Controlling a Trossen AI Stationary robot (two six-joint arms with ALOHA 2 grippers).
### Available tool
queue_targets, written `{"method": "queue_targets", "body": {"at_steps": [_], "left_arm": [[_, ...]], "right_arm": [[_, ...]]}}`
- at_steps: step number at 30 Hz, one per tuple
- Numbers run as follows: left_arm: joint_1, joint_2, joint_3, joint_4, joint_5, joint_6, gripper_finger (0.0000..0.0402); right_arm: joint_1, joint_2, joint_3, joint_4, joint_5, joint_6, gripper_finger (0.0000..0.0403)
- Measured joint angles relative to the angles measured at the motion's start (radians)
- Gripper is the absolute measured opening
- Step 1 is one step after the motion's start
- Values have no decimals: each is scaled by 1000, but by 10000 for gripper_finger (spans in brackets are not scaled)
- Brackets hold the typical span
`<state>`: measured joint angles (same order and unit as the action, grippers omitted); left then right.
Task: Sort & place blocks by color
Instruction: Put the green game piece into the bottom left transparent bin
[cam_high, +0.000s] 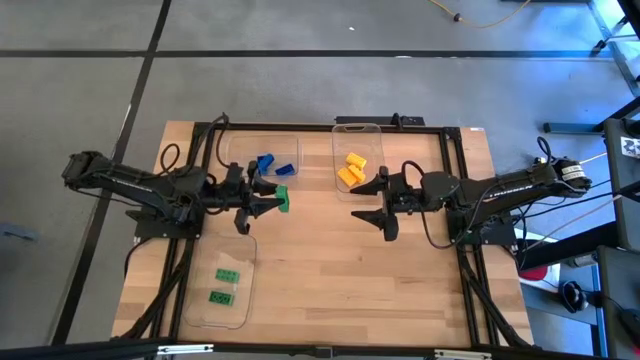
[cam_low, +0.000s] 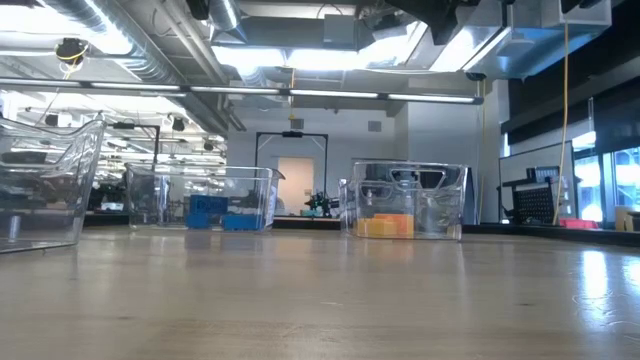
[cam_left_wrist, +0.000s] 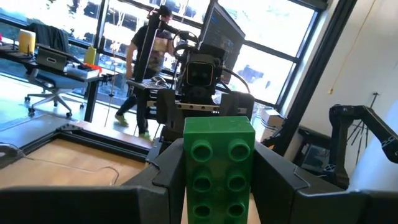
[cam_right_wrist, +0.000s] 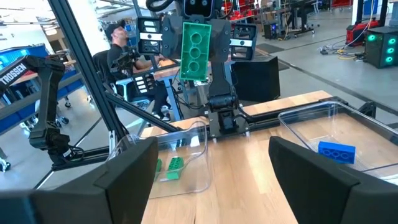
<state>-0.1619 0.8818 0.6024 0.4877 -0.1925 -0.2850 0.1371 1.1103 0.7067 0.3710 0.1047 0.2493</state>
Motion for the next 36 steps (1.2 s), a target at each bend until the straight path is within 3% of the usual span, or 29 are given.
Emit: {"method": "queue_targets", "body": {"at_steps": [36], "left_arm": [[-5,-60,1,-64,72,-7,129]], "right_arm": [[0,0,0,-1,0,3,310]]}}
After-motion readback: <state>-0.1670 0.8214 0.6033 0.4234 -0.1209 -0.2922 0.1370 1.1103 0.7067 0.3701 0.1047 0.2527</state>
